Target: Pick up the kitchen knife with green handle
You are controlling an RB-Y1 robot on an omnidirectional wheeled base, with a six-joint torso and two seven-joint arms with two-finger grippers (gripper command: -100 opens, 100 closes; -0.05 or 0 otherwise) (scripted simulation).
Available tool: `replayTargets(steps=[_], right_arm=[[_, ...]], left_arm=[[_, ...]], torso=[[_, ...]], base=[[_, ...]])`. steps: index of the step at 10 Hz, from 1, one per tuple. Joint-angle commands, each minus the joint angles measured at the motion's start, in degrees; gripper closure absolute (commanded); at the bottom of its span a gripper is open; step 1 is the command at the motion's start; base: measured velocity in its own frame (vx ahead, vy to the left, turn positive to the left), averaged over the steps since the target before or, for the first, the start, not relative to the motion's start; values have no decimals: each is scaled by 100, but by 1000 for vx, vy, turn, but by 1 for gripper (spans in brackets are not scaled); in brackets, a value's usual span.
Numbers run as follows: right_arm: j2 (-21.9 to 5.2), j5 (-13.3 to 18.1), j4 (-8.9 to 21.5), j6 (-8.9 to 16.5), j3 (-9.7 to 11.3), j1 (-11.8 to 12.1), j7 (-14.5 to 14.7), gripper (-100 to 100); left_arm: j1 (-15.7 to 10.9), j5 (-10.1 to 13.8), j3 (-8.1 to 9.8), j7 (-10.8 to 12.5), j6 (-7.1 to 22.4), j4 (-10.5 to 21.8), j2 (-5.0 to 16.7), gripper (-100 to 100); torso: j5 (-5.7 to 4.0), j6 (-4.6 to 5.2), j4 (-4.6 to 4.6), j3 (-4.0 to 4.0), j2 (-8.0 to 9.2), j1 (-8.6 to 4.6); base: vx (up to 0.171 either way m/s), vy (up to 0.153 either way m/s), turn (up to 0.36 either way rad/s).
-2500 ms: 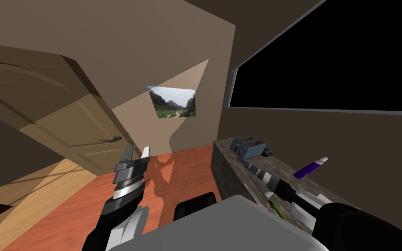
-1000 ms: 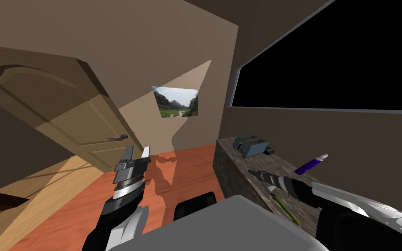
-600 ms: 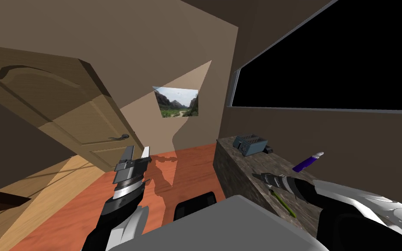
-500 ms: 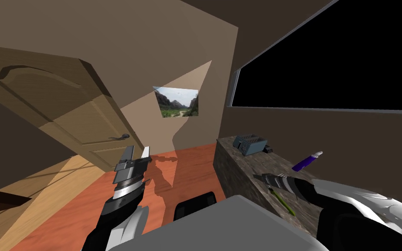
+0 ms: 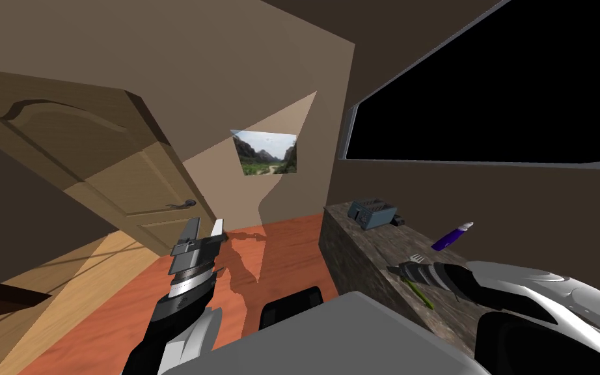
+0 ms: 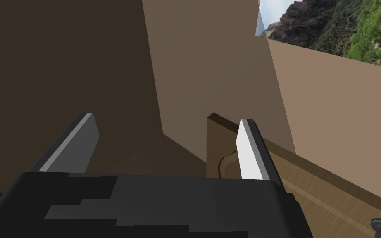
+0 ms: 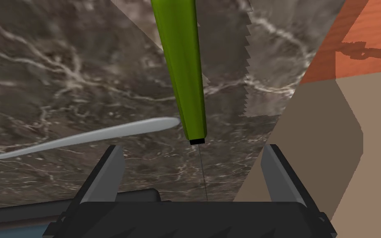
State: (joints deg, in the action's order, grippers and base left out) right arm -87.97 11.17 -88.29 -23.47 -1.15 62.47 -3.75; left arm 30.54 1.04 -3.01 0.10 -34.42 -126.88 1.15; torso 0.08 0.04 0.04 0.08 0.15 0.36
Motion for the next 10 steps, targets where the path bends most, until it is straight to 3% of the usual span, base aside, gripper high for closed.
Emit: replayTargets(steps=[1, 4, 6, 7, 8, 10], right_arm=[[-286, 123, 84, 80, 130, 76, -68, -100], [-752, 258, 210, 142, 243, 216, -156, -100], [-767, 260, 198, 152, 227, 250, -152, -100], [-777, 261, 198, 157, 224, 258, -156, 0], [-501, 548, 484, -130, 157, -29, -206, -100], [-501, 653, 737, -210, 157, -106, -206, -100]], left_arm=[[0, 0, 0, 0, 0, 0, 0, 0], [0, 0, 0, 0, 0, 0, 0, 0], [0, 0, 0, 0, 0, 0, 0, 0], [0, 0, 0, 0, 0, 0, 0, 0], [0, 0, 1, 0, 0, 0, 1, 0], [0, 0, 0, 0, 0, 0, 0, 0]], torso=[[0, 0, 0, 0, 0, 0], [2, 0, 1, 2, 2, 7], [-1, 0, 0, -1, -2, -4], [-4, 0, -1, -3, -6, -14], [-6, 0, -2, -5, -9, -21], [-3, 0, 1, 1, 1, -13]], base=[[-47, 73, -16], [-38, 74, -10], [-19, 29, -4], [0, 0, 0], [-39, 34, 221], [-33, 25, 53]])
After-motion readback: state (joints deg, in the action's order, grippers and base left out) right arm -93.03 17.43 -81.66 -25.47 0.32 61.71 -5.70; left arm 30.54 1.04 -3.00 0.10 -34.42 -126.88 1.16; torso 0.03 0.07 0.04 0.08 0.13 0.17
